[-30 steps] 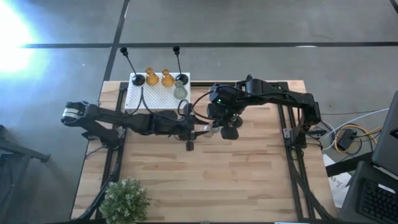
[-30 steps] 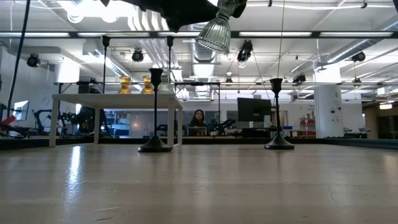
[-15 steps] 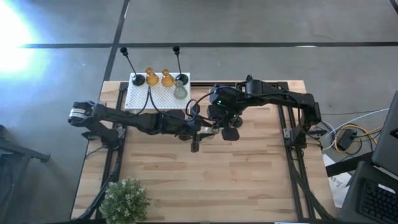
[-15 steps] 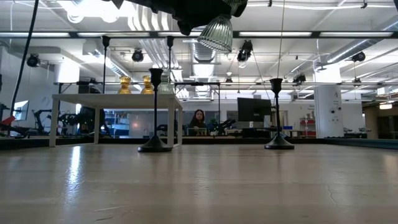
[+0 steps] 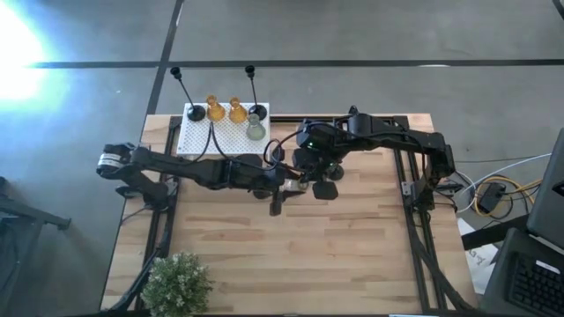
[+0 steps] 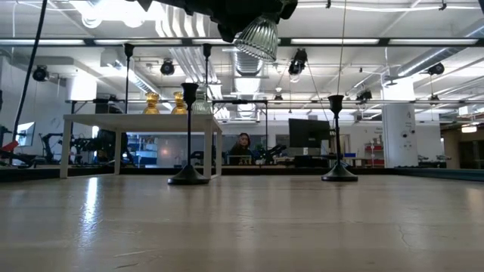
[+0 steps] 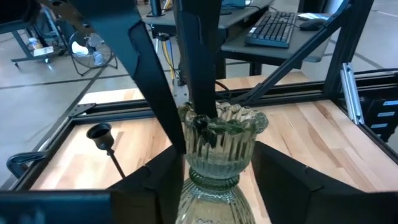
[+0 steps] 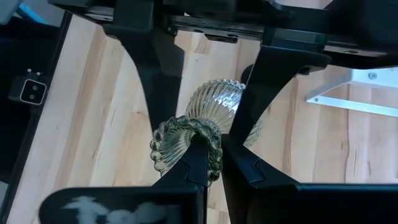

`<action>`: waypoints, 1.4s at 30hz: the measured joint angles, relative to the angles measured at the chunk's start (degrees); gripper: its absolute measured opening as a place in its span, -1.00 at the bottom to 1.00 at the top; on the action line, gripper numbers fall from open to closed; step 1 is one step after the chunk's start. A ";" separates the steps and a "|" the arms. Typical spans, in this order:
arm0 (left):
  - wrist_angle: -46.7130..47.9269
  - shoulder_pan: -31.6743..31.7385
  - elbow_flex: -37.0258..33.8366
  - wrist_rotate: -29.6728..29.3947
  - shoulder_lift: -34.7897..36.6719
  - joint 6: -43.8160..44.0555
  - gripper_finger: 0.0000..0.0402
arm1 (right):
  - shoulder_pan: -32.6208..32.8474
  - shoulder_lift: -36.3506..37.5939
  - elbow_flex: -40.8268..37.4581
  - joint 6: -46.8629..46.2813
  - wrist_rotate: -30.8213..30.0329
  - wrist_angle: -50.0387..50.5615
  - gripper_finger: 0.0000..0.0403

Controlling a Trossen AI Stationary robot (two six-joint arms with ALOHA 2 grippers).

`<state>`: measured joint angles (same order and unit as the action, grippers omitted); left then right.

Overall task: Pick & Place candle stick holders
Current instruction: Put the transparent candle holder on the shelf

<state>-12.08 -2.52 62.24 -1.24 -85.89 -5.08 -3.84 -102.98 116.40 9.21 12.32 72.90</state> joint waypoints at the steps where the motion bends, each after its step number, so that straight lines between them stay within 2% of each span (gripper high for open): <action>1: 0.07 0.00 0.02 0.15 0.00 0.00 -0.04 | 0.00 0.00 0.00 0.00 0.00 0.00 -0.93; 4: 0.32 0.01 0.02 0.23 -0.01 -0.77 0.05 | -0.02 0.00 0.00 0.00 0.00 -0.06 -0.93; 8: 0.33 0.20 0.02 0.33 -0.03 -0.83 0.04 | -0.02 0.00 0.00 0.03 0.06 -0.33 -0.93; 18: 0.65 0.79 0.11 0.61 -0.09 -1.00 -0.32 | 0.00 -0.02 0.00 0.17 0.71 -0.24 -0.93; 24: 0.70 0.80 0.11 0.53 -0.09 -0.18 -0.35 | 0.11 -0.02 0.00 0.17 0.62 -0.32 -0.91; 33: 1.75 0.83 0.00 0.09 -0.09 0.99 -0.35 | 0.20 0.13 0.39 -2.27 -1.27 -1.35 -0.53; 42: 3.66 0.92 -0.06 -1.26 2.13 -1.34 -0.35 | 0.22 2.33 0.84 -3.57 -9.21 3.65 -0.10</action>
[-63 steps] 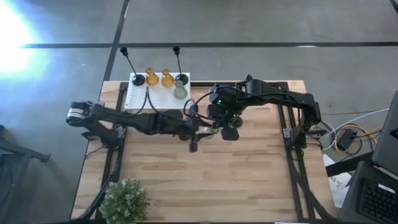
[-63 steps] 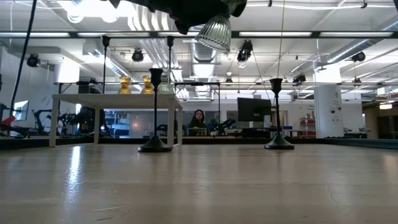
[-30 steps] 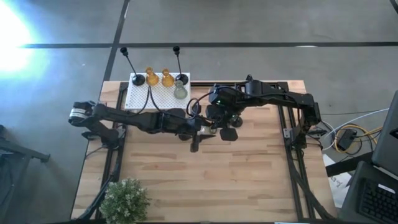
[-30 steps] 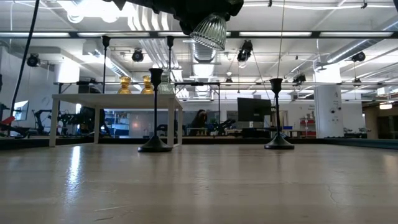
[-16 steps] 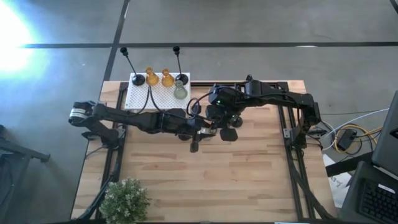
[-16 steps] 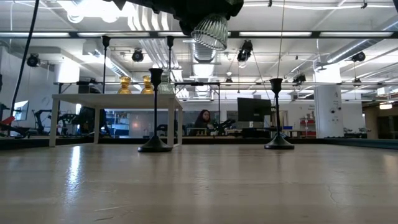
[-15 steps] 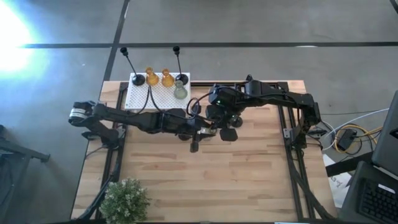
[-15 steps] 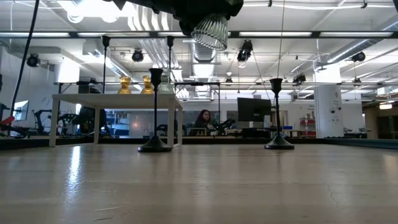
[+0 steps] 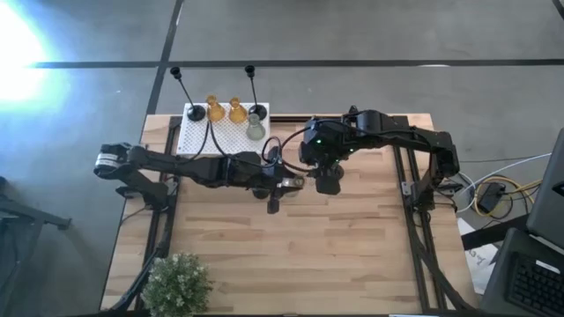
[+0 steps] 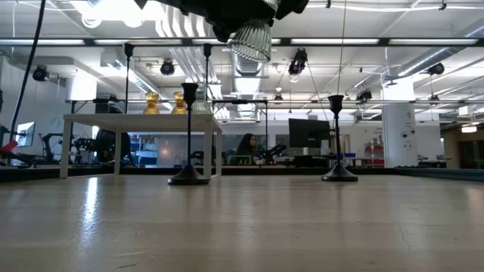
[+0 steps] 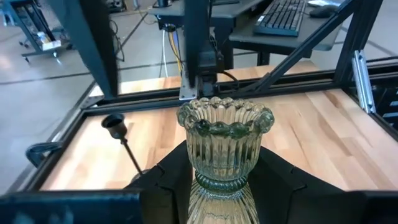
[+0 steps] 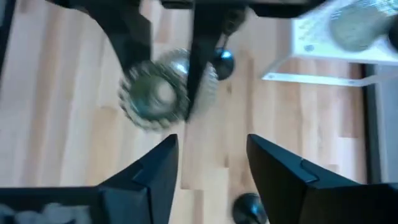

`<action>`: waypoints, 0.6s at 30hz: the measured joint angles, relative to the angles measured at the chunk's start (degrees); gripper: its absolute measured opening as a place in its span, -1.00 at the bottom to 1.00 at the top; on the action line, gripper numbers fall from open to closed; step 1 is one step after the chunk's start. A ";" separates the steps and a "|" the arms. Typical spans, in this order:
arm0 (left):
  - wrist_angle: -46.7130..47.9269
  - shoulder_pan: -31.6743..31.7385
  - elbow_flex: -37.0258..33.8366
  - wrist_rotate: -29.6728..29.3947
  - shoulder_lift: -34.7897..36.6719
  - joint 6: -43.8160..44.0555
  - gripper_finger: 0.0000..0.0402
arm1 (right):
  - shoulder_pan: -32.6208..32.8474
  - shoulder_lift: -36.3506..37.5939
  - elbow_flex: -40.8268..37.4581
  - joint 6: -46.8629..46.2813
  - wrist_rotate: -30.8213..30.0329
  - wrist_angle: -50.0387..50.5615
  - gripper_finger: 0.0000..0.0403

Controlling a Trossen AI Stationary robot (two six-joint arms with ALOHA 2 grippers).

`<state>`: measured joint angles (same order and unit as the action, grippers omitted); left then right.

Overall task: Pick & Place candle stick holders
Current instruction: Put the transparent candle holder on the shelf

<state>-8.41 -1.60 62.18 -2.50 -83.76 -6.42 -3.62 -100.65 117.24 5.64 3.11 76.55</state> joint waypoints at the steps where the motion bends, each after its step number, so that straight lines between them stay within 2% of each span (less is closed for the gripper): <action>1: 0.34 -0.02 -0.13 -0.36 0.29 -0.36 -0.35 | -0.01 0.29 -0.01 0.10 -0.65 0.05 -0.06; 10: 0.54 0.00 -0.64 -3.92 1.43 -1.23 -0.35 | -0.20 5.30 -0.03 -3.49 -9.89 5.17 0.08; 14: 0.83 -0.16 -1.32 -5.64 2.91 -1.92 -0.35 | -0.20 8.05 -0.67 -6.81 -10.55 7.24 0.07; 18: 0.66 -0.46 -4.84 -9.13 7.56 -2.16 -0.35 | -0.10 11.33 -3.77 -9.41 -10.58 7.19 0.07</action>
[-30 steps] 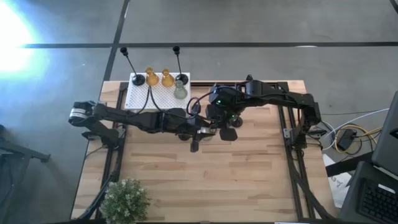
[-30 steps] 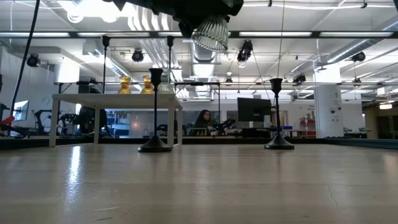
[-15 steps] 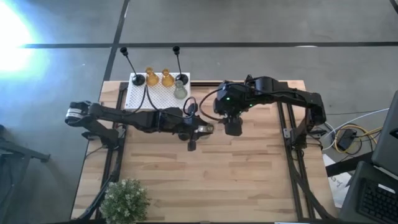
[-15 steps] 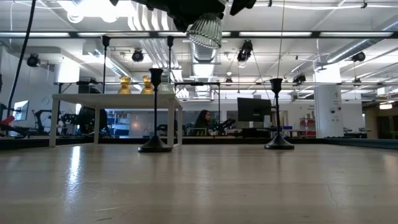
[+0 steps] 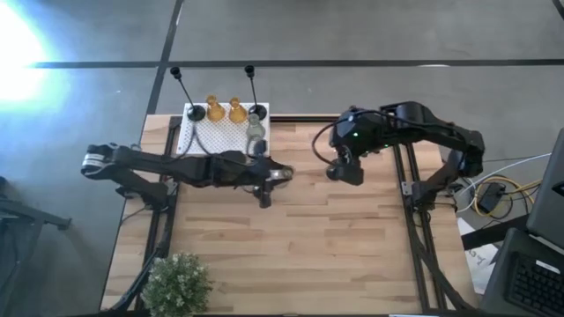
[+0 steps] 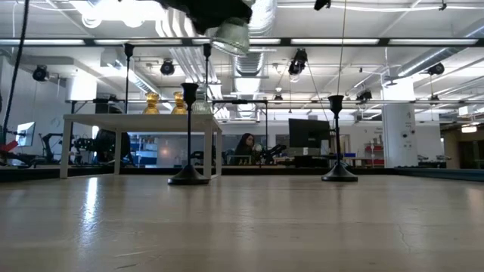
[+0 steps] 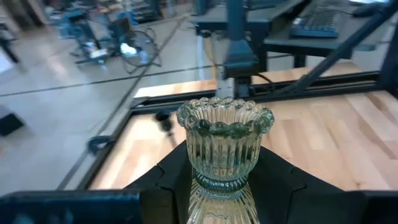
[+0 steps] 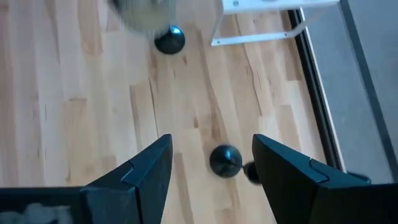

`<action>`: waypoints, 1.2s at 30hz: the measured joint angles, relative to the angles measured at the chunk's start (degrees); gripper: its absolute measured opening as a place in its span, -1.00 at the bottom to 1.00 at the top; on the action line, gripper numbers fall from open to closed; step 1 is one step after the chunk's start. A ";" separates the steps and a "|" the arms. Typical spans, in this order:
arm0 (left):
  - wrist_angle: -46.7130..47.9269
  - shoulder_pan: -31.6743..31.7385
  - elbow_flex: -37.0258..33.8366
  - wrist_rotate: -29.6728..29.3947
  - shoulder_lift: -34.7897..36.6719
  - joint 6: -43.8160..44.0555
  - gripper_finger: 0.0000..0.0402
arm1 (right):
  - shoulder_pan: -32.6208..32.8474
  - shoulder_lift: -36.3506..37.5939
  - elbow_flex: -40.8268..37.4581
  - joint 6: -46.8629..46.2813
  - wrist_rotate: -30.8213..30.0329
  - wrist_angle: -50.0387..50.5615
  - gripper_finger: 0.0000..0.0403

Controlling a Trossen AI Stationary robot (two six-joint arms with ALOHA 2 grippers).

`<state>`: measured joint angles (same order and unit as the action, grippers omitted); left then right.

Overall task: Pick & Place candle stick holders
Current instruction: Put the transparent candle holder on the shelf

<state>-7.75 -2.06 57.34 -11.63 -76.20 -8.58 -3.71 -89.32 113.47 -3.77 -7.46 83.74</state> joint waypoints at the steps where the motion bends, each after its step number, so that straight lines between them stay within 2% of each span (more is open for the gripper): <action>1: -0.07 -0.08 -1.35 -1.18 1.75 0.01 -0.35 | -0.02 0.79 -1.08 -0.48 -0.05 -0.02 0.07; 11: -7.92 -0.18 -18.47 -16.09 25.80 0.39 -0.35 | -0.03 11.14 -18.53 -5.40 -0.22 -4.35 0.07; 17: -8.69 -0.16 -25.90 -35.41 39.02 -2.39 -0.36 | -0.03 18.46 -30.87 -5.97 -0.28 -13.93 0.07; 19: -8.92 -0.13 -27.87 -39.60 42.34 -3.33 -0.36 | -0.03 20.64 -34.51 -5.95 -0.41 -16.81 0.07; 29: -13.53 3.93 -38.23 -48.33 51.94 -3.58 -0.36 | -0.06 29.45 -48.85 -5.71 -5.80 -29.52 0.08; 36: -15.42 12.21 -42.78 -51.76 53.18 0.39 -0.35 | -0.06 32.89 -53.38 -5.17 -6.27 -35.82 0.08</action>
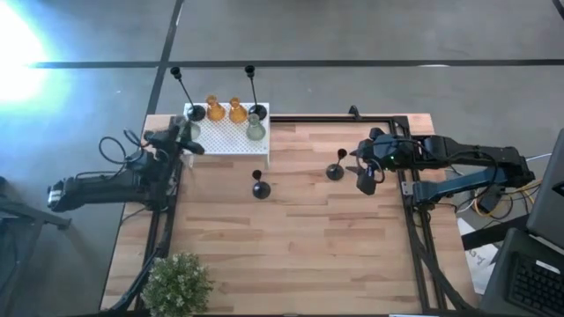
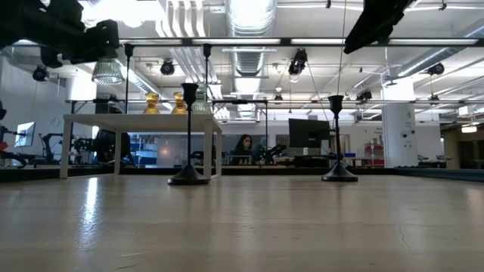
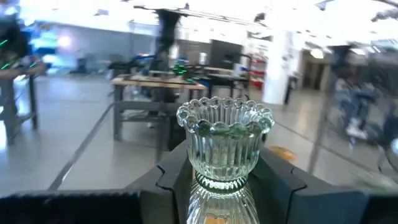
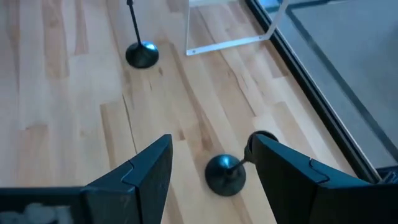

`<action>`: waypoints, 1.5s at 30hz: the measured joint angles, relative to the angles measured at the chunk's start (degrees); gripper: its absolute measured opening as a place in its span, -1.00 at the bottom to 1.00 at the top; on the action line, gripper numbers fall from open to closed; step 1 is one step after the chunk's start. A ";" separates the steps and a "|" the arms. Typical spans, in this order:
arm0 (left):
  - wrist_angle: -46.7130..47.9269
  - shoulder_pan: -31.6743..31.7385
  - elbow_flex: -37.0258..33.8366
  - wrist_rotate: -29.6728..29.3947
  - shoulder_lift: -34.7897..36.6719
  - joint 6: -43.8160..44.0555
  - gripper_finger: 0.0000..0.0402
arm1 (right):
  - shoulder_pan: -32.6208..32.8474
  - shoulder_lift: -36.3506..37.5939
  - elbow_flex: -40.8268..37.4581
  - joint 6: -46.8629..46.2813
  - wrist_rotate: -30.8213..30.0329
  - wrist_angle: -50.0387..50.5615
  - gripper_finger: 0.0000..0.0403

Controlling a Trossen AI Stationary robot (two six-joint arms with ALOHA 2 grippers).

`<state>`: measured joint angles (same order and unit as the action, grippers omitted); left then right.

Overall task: Pick & Place candle stick holders
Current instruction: Put the transparent candle holder on the shelf

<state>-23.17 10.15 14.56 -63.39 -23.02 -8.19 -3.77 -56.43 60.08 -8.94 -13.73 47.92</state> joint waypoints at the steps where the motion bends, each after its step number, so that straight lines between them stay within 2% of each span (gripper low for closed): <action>1: -0.01 1.36 -0.40 0.16 0.02 1.01 -0.35 | 0.00 0.23 -0.36 0.23 0.00 -0.69 0.07; 8: 3.93 8.45 -1.56 5.90 -2.10 6.74 -0.35 | -0.02 0.43 -1.50 1.93 0.03 -3.56 0.07; 14: 5.70 12.21 -1.36 5.99 -6.56 9.76 -0.35 | -0.02 0.10 -1.46 2.64 0.04 -4.20 0.07; 23: 5.30 20.48 -1.75 11.11 -12.94 15.36 -0.35 | -0.02 0.05 -1.48 2.94 0.08 -5.01 0.07; 26: 4.08 22.42 -1.74 10.60 -14.01 15.78 -0.35 | 0.02 0.05 -1.48 2.96 0.15 -4.98 0.07; 45: 5.20 23.00 -3.77 7.84 -13.06 18.84 -0.35 | 0.00 0.05 -2.09 2.96 0.23 -4.42 0.07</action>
<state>-17.98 33.15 10.79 -55.55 -36.07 10.66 -3.77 -56.38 58.00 -5.98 -13.50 43.51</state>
